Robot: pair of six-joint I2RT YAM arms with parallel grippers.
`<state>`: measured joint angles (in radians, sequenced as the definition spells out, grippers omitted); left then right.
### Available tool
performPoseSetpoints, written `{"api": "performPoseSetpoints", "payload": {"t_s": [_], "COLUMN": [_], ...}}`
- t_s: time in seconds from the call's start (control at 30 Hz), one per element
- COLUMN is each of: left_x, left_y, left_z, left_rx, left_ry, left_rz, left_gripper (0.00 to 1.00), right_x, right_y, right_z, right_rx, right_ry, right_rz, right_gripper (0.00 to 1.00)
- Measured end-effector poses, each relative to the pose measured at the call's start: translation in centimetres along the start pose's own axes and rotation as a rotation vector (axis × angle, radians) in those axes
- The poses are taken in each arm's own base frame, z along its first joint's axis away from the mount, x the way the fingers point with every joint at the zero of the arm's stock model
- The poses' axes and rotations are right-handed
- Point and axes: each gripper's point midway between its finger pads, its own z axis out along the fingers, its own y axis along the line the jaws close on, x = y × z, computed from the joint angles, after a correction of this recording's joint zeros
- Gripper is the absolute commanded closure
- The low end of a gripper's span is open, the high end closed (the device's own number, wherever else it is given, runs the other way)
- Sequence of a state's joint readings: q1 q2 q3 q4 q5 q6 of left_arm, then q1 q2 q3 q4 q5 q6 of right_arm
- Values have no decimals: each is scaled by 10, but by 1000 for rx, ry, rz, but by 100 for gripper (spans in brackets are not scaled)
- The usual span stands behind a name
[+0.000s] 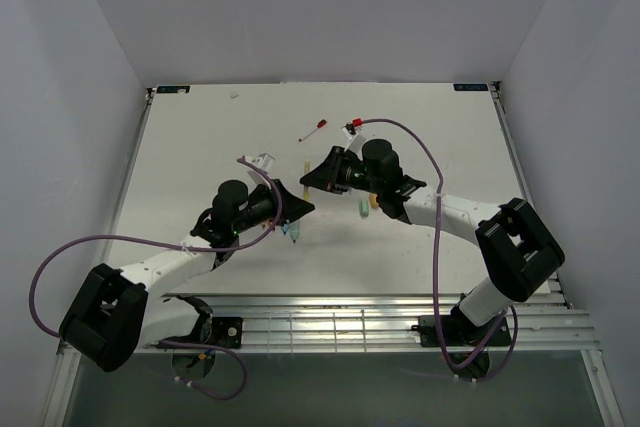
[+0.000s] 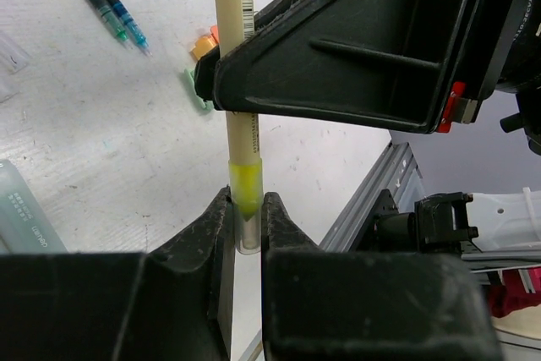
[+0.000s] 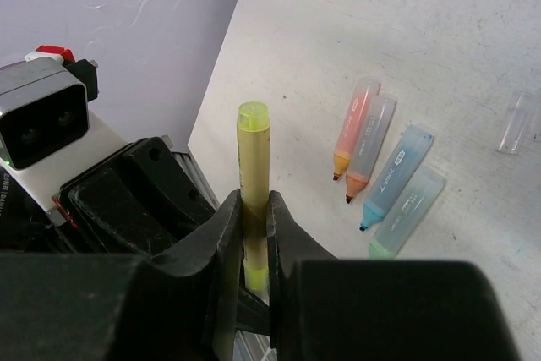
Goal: Open the pen caps
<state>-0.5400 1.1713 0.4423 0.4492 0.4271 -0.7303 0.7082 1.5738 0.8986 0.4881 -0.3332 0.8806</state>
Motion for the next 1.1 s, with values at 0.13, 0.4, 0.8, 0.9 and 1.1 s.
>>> {"api": "performPoseSetpoints", "payload": {"t_s": [0.13,0.4,0.8,0.9,1.1], "left_x": [-5,-25,-36,-40,-46], "left_y": [2,17,30,29,33], "left_z": [0,1,10,12,12], "left_rx": [-10,-66,-108,-100,-115], "left_ry": [-19,-114,-159,-172,-198], "left_rz": [-1,7,61,73,88], "left_gripper": [100,100,100,100,100], "right_x": [-7,-25,-40,-44,-48], "right_y": [-1,-4,-23,-25,-25], "right_z": [6,28,30,30,37], "right_rx": [12,-33,-71,-88,-113], "right_ry": [-5,77,218,249,292], "right_rz": [-18,17,121,156,196], "right_gripper": [92,92,92,92,92]}}
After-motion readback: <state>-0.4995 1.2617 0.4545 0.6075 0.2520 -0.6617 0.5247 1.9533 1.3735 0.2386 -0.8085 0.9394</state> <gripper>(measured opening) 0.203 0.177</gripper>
